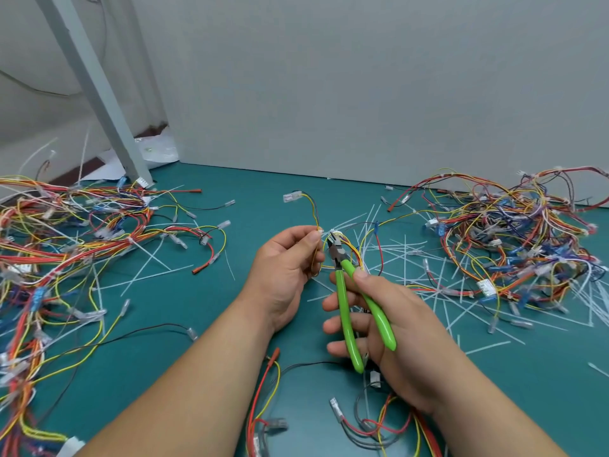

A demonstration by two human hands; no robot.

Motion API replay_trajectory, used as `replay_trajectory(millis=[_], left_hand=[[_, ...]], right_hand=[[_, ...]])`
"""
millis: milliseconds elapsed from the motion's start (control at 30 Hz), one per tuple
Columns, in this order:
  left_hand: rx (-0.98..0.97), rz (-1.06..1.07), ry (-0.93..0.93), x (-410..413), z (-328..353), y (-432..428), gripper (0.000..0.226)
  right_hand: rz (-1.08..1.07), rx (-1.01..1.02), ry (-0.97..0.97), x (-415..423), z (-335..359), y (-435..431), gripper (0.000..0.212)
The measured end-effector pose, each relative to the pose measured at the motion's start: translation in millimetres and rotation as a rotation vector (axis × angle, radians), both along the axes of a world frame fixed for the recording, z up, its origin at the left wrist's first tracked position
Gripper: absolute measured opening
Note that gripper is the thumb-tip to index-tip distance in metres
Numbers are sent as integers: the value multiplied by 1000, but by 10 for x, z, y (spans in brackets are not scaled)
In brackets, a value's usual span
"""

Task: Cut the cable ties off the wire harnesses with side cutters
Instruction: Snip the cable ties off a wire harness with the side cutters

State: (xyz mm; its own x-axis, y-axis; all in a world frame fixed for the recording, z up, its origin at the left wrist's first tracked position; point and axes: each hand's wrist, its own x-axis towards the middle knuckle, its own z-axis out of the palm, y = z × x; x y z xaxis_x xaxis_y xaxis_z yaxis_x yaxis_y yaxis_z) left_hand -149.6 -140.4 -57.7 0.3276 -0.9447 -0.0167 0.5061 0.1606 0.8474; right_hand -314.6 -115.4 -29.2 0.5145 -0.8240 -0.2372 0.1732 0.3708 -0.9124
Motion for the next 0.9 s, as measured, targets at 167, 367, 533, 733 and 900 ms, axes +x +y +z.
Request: replay_trajectory(millis=[167,367,533,733,900], left_hand=[[0,-14,-6,-3,24,4,8],[-11,-28,-12,1,17,8,8],[-7,-19,-18,-1,19,-1,9],[-12,7,-44,-34,12,-3,5],[-3,11,-50,-35,15,2,5]], right_hand=[[4,-20,7,0,16,-3,43],[21,-38,14,-5,17,6,38],[22,-54,-8,-1,21,12,29],[15,-62,-19,2,11,12,25],[15,-84,1,10,-1,16,24]])
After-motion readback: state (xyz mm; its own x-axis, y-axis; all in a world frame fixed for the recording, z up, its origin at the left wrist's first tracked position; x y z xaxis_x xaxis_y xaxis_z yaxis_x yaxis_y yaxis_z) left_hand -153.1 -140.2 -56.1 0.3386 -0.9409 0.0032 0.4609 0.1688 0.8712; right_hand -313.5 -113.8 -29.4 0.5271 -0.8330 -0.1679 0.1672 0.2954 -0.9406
